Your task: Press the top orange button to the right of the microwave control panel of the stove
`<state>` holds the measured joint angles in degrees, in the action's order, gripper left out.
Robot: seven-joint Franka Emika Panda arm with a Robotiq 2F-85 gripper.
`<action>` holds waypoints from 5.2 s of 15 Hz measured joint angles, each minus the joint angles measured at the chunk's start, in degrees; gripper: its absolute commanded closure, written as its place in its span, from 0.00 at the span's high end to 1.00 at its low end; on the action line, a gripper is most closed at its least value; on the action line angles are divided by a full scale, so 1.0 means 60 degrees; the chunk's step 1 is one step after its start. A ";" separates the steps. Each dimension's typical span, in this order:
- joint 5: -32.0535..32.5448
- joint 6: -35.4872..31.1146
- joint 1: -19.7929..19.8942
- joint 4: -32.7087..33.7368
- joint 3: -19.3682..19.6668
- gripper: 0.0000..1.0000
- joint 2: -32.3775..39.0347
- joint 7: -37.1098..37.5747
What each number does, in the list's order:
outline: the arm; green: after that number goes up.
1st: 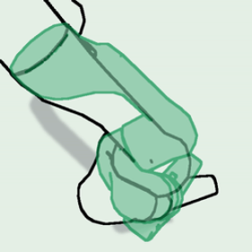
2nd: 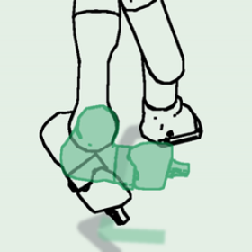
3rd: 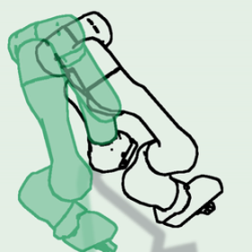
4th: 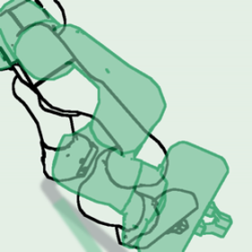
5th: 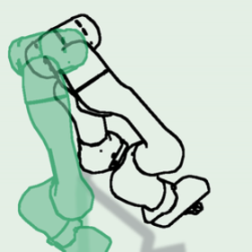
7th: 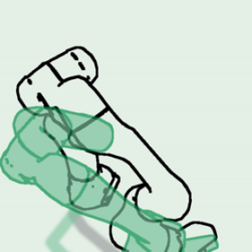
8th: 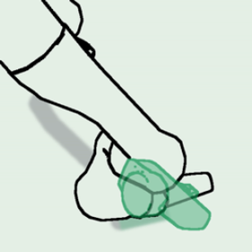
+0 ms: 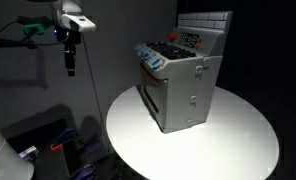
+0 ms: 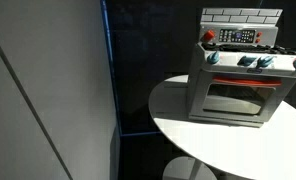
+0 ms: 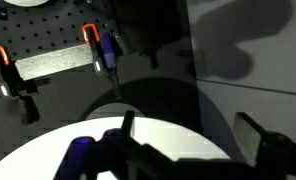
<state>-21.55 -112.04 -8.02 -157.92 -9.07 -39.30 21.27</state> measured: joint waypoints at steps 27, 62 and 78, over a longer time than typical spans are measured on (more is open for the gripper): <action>0.1643 0.1104 0.1596 0.2791 0.0003 1.00 0.1075 0.0408; 0.4028 -0.0705 0.2342 0.5171 0.0390 1.00 0.3014 0.1843; 0.5386 -0.2558 0.2561 0.7097 0.0790 1.00 0.5543 0.3544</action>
<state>10.77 -127.39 7.35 -115.34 -4.33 -6.05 42.54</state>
